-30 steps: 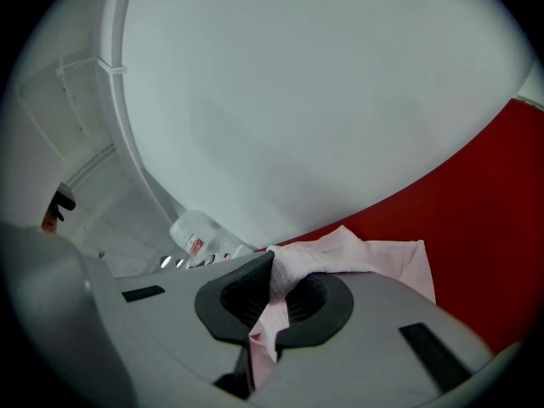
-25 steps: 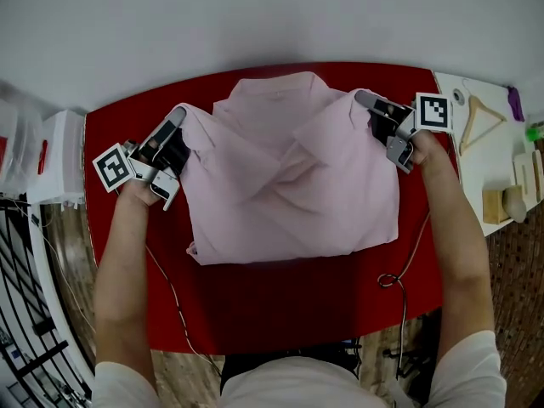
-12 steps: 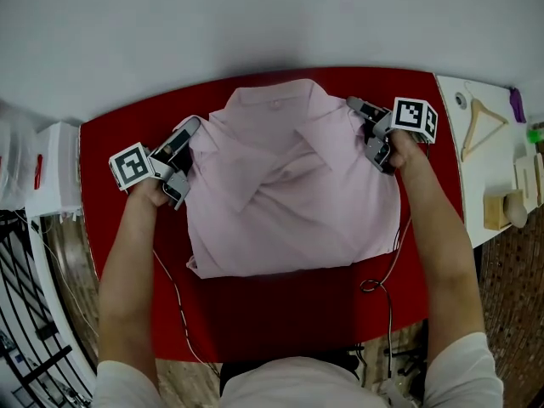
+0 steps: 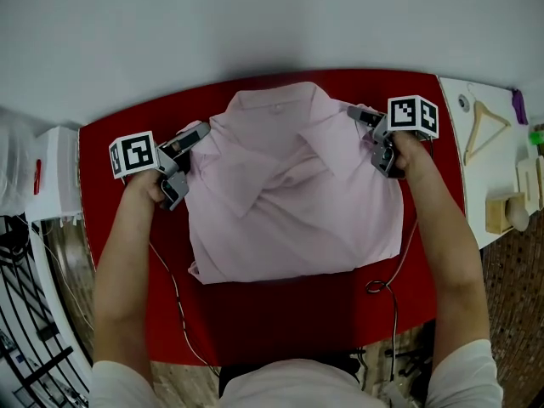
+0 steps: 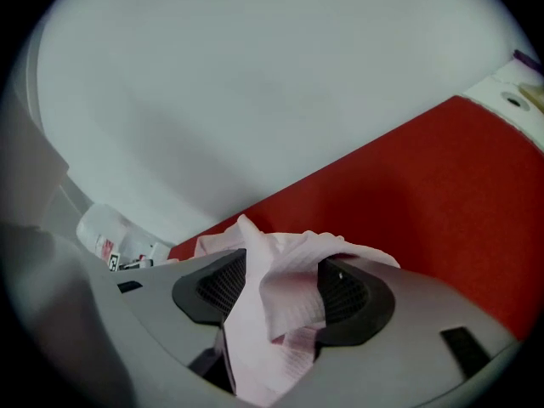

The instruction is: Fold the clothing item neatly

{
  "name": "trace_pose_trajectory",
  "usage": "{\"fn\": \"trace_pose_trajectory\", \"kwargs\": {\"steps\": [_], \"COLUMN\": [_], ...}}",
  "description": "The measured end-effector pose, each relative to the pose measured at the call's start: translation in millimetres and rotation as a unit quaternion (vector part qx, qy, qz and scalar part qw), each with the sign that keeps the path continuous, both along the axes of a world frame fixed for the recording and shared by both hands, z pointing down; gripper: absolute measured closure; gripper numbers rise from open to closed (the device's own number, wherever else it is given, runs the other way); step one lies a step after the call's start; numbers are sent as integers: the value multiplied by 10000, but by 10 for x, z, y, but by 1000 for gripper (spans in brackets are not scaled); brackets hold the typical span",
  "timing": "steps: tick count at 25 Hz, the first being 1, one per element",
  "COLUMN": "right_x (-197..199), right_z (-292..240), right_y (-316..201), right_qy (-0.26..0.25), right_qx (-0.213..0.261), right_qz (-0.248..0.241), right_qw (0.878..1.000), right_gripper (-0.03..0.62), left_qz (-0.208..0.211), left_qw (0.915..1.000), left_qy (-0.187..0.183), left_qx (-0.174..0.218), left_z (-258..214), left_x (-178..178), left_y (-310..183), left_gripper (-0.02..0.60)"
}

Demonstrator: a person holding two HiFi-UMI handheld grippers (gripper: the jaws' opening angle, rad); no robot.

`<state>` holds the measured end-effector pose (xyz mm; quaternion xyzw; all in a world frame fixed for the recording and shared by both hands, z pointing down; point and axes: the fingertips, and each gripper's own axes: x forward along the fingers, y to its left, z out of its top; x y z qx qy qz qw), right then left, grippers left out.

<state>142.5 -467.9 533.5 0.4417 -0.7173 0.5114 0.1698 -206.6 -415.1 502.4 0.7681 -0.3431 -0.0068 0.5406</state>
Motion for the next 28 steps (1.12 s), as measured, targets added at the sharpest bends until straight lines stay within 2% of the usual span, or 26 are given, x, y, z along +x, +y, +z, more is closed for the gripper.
{"fn": "trace_pose_trajectory", "kwargs": {"steps": [2, 5, 8, 11, 16, 22, 24, 25, 26, 28], "right_x": [-14, 63, 173, 201, 190, 350, 350, 303, 219, -23], "right_z": [-64, -156, -236, -385, -532, -691, -761, -790, -813, -826], "right_y": [11, -15, -2, 36, 295, 688, 865, 968, 1073, 1279], "right_qy": [-119, -251, -176, -136, 411, 1004, 1509, 1820, 2139, 2727], "right_qx": [-18, 105, 368, 752, 1092, 1278, 1558, 1739, 1936, 2321], "right_qz": [-18, 257, 343, 203, -397, -514, -809, -1105, -1489, -2348], "right_qw": [9999, 9993, 9986, 9969, 9924, 9854, 9728, 9615, 9458, 9037], "right_gripper": [355, 355, 355, 355, 355, 355, 355, 356, 356, 356], "left_qz": [164, 542, 823, 923, 1327, 1658, 1612, 1611, 1646, 1792], "left_qw": [9998, 9984, 9961, 9950, 9886, 9809, 9812, 9809, 9800, 9764], "left_qy": [73, -103, -257, -329, -702, -1014, -1040, -1013, -938, -687], "left_qx": [-101, -138, -211, -195, -113, -5, 217, 396, 605, 995], "left_z": [-22, -10, -6, -58, -63, -117, -188, -244, -313, -441], "left_x": [36, -10, -94, -190, -254, -305, -332, -321, -282, -115], "left_y": [30, 94, 190, 246, 329, 442, 491, 543, 619, 839], "left_gripper": [328, 328, 328, 328, 328, 328, 330, 330, 330, 330]}}
